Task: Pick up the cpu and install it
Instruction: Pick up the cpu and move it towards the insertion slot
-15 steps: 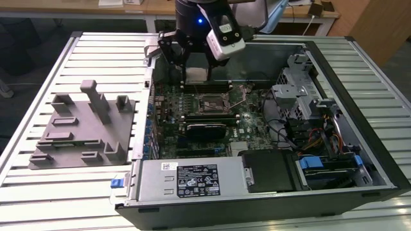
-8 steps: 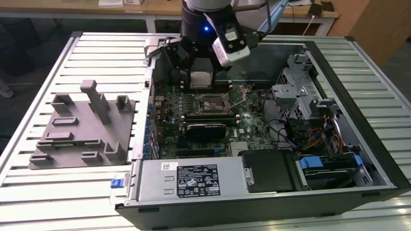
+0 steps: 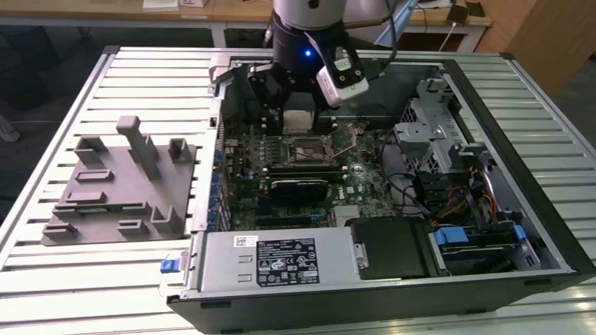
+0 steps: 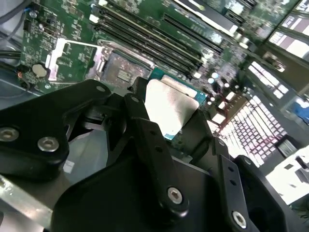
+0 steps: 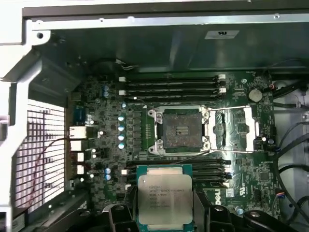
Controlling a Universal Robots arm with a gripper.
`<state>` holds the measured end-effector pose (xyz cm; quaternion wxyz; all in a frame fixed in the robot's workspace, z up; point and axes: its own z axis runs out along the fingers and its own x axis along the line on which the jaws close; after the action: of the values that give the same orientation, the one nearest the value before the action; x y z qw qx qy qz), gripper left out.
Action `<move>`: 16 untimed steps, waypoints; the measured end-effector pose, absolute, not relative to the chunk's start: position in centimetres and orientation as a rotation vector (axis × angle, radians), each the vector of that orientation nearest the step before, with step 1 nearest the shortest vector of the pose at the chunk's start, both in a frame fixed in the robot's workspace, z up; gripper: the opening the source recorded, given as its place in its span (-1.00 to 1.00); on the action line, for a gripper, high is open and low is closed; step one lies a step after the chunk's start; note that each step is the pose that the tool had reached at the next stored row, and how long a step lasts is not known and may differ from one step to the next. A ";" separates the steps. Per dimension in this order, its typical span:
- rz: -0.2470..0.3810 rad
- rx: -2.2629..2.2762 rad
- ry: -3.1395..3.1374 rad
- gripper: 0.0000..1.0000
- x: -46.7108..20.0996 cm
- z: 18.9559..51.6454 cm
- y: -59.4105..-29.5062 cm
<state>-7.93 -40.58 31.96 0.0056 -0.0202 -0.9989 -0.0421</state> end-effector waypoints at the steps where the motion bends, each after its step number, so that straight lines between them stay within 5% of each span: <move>1: -0.132 -0.063 -3.127 0.09 -7.7 31.8 -40.6; 16: -0.132 -0.063 -3.127 0.09 -5.6 29.0 -39.3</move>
<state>-5.63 -39.27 29.05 0.0056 -0.0202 -0.9989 -0.0421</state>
